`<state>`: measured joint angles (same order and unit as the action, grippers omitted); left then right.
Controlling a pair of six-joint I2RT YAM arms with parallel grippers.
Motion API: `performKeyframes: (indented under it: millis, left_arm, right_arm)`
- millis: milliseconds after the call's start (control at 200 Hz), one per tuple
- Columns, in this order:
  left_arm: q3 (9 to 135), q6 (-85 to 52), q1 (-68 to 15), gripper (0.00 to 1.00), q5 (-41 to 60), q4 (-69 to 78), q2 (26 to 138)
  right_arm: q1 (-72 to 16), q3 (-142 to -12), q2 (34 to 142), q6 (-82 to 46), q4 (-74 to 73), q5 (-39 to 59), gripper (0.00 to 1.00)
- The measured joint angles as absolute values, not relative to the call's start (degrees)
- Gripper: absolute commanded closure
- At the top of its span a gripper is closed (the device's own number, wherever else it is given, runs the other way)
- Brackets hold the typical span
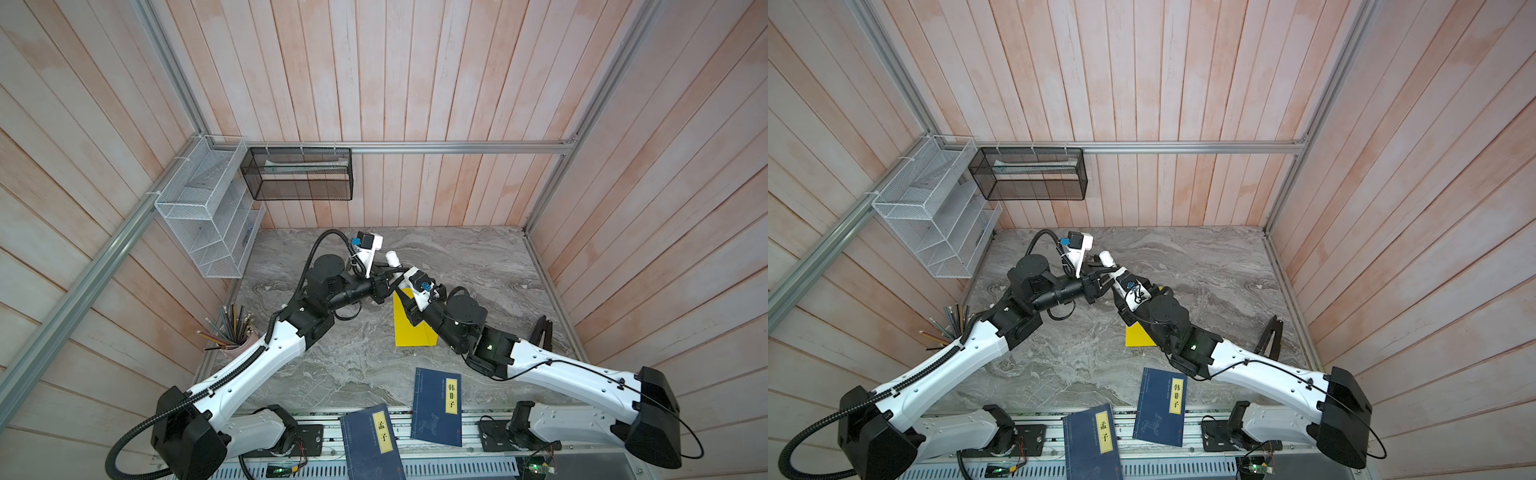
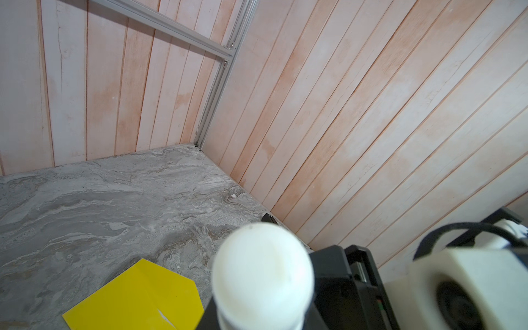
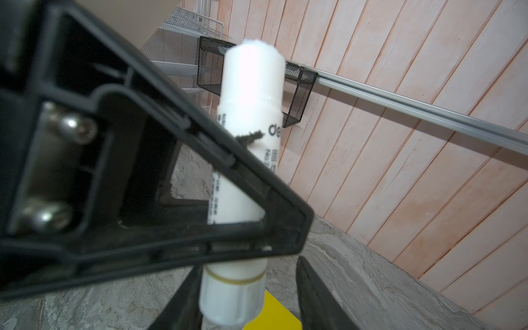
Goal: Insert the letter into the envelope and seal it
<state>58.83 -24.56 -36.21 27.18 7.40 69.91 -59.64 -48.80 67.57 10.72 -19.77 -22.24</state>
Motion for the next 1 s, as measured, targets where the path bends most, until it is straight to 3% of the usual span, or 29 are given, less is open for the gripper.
performKeyframes:
  millis: [365,515,1000]
  left_arm:
    - [59.24,-24.1,-36.45,1.0,26.98,7.01,69.95]
    - [59.46,-23.9,-36.45,1.0,26.98,6.81,69.95]
    - [59.48,-23.51,-36.45,1.0,26.98,6.72,70.0]
  right_arm:
    - [-59.83,-48.8,67.66,10.26,-20.21,-21.1,0.67]
    - [-59.81,-48.8,67.66,9.65,-20.58,-20.75,0.54]
    - [-59.81,-49.01,67.66,8.84,-20.86,-20.49,0.6]
